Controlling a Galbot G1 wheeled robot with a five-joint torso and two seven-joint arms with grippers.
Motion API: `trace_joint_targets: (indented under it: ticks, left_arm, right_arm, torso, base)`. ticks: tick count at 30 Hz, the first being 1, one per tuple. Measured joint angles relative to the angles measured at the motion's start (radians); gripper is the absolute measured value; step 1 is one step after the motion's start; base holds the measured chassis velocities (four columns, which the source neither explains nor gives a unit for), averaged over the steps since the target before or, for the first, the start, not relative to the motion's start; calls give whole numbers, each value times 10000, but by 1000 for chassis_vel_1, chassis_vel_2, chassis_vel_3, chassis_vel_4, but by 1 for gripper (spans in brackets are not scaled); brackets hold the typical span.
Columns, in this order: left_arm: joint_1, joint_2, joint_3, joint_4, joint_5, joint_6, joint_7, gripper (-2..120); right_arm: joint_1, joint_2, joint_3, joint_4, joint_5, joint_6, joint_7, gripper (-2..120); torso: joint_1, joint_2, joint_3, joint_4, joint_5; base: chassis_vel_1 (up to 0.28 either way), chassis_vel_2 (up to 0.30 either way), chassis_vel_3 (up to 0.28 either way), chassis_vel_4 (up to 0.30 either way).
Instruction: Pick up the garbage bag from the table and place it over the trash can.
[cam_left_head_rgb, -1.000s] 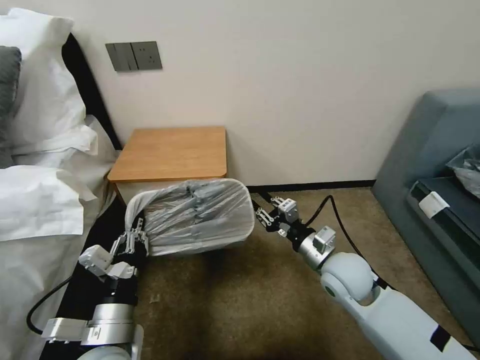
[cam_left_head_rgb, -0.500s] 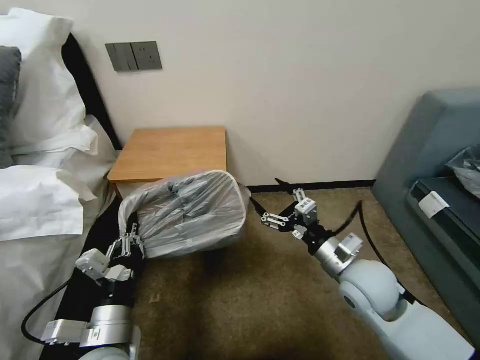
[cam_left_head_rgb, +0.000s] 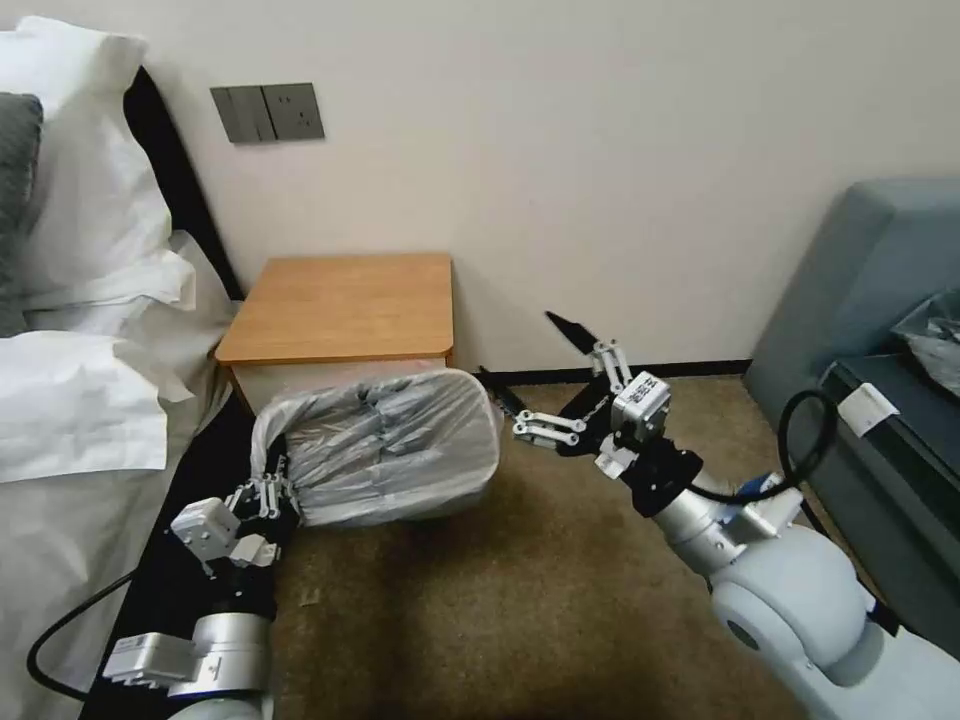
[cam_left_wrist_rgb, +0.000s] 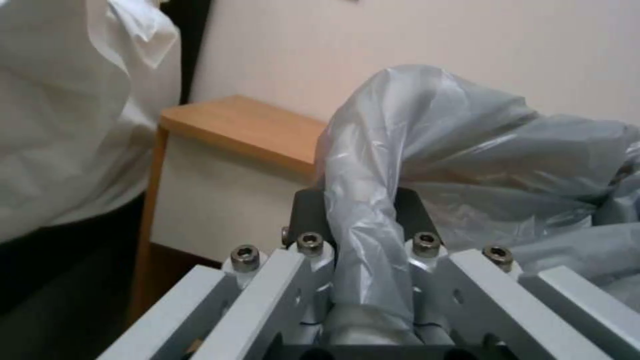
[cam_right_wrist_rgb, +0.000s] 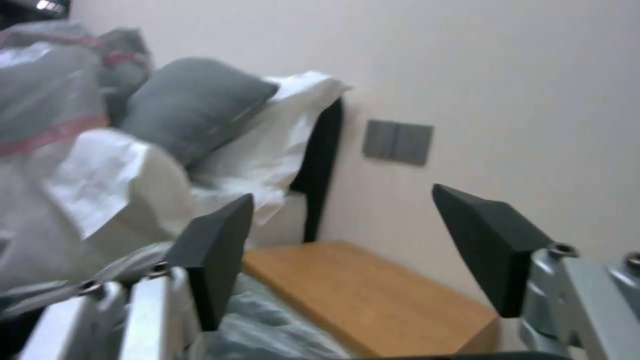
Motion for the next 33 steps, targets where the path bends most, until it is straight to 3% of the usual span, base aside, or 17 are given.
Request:
trace_joint_targets:
  ticks: [5,9,14,19,24,33]
  left_arm:
    - [52,25,71,2,1434,6,-95,7]
    - [14,-4,92,108,2270,-59,-93,7]
    - [-84,-39,102,370,2968,-218,-64,7]
    - [-207,-56,78,820,3344,-340,-27,7]
    - [-305,-74,106,1090,3499,-350,10,7]
    - [-377,-77,172,1258,3634,-364,47,7]
  right_arm:
    - [1199,-1220,-1198,256,-553,-1082,-222,48]
    - [2243,-1709,-2141,15,-785,-1427,-590,37]
    - [3530,-1795,-3253,-487,-999,-1694,-964,21]
    - [5095,-1346,-4886,-1697,-1175,-2086,-1060,0]
    - [6095,-742,-6365,-2751,-1166,-2581,-1058,0]
    - [7202,-2,-7644,-3775,-1144,-3127,-1290,0]
  torso:
    - [1,0,0,1,0]
    - [0,0,0,0,-1]
    - [0,0,1,0,0]
    - [0,0,1,1,-1]
    - [1,-1,2,-1,2]
    - [0,-1,1,1,-2]
  base:
    - [0,0,0,0]
    - [0,0,0,0]
    - [0,0,0,0]
    - [0,0,0,0]
    - [0,0,0,0]
    - [0,0,0,0]
